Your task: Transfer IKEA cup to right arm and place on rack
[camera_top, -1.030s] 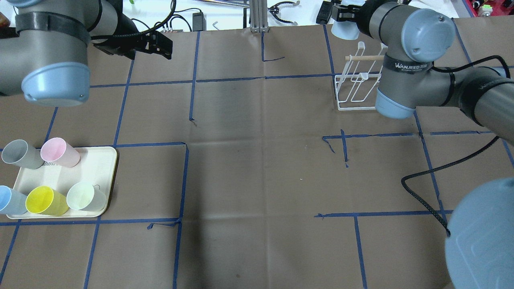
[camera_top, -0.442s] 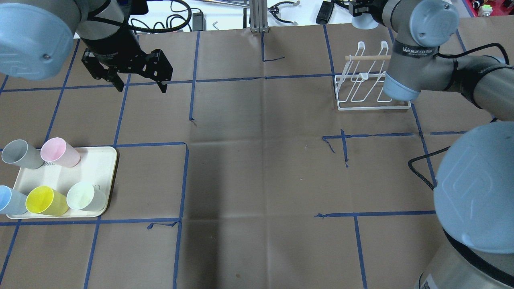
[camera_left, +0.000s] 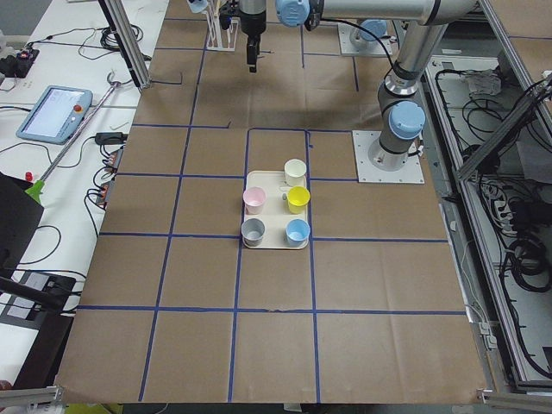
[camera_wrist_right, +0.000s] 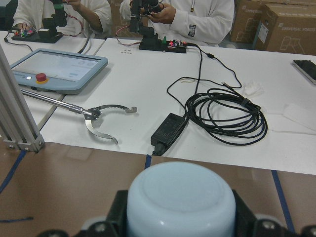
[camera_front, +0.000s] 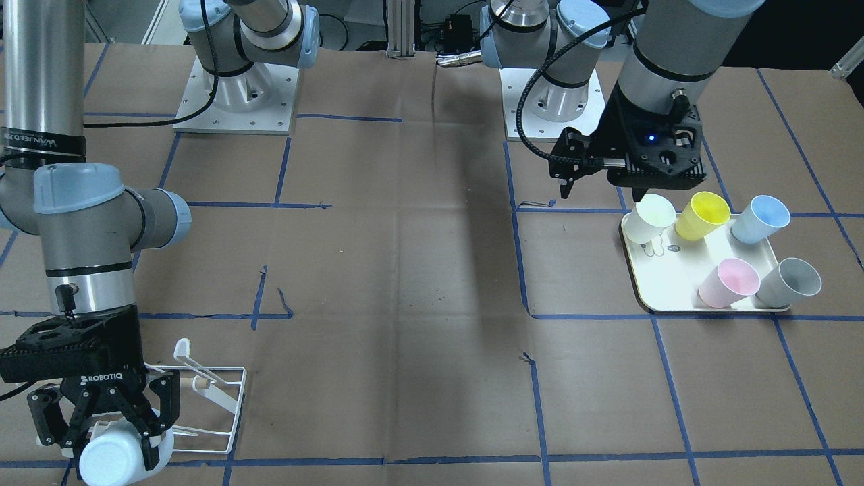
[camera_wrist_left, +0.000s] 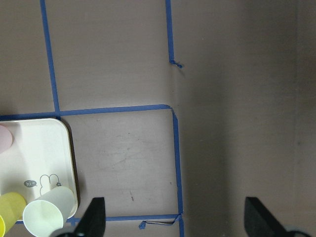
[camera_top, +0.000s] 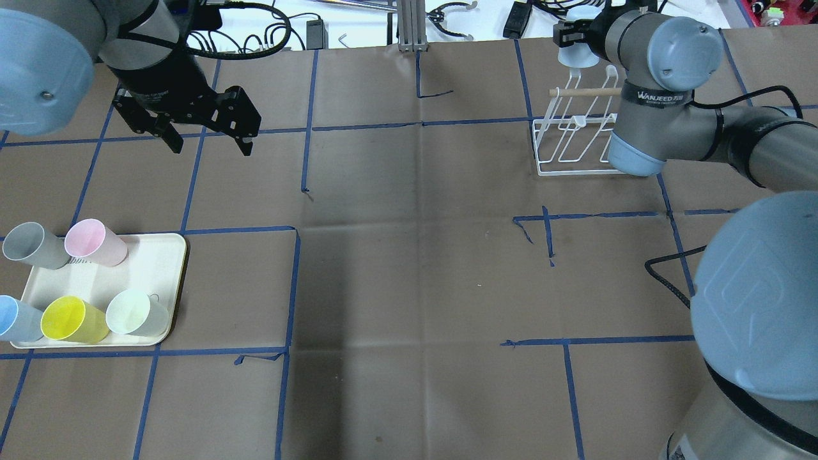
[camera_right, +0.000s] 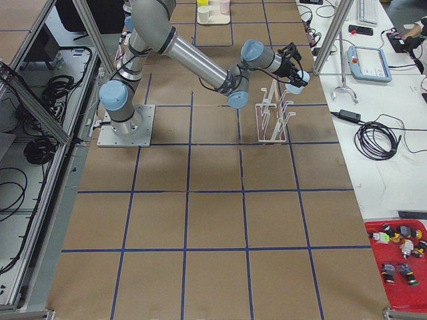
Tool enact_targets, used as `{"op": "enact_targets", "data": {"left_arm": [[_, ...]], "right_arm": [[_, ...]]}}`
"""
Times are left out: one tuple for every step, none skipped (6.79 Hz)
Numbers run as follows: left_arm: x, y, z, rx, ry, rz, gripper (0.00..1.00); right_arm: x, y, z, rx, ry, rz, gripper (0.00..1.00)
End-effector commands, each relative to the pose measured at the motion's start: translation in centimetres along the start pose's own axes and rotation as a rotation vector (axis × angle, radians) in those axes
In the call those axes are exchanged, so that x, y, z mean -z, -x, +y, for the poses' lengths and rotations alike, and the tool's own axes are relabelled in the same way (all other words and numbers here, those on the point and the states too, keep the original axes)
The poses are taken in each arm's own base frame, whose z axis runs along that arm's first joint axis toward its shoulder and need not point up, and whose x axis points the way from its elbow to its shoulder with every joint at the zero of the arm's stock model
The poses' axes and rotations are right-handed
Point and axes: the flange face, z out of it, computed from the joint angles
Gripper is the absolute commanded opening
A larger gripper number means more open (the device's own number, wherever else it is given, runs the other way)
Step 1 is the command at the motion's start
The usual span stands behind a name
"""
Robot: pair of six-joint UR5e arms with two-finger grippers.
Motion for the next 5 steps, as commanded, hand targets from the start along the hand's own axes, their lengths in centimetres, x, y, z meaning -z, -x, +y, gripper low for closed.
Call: {"op": "enact_targets", "data": {"left_arm": [[-2.0, 6.6, 2.6, 0.000, 0.036, 0.015, 0.99], [-4.3, 9.3, 5.3, 0.015, 0.057, 0.021, 0.99], [-6.5, 12.5, 7.8, 0.020, 0.065, 0.031, 0.99], [-8.9, 15.7, 9.9, 0.019, 0.066, 0.040, 0.99], [-11.0, 18.0, 11.5, 0.007, 0.053, 0.037, 0.99]], "right_arm": [[0.2, 0.5, 1.7, -0.007, 0.025, -0.006, 0.22], [0.2, 0.6, 2.2, -0.006, 0.022, -0.006, 0.28], [0.1, 0.6, 2.3, -0.013, 0.023, -0.007, 0.72], [-0.1, 0.6, 2.5, -0.029, 0.027, -0.011, 0.99], [0.0, 0.6, 2.4, -0.030, 0.024, -0.010, 0.99]]}}
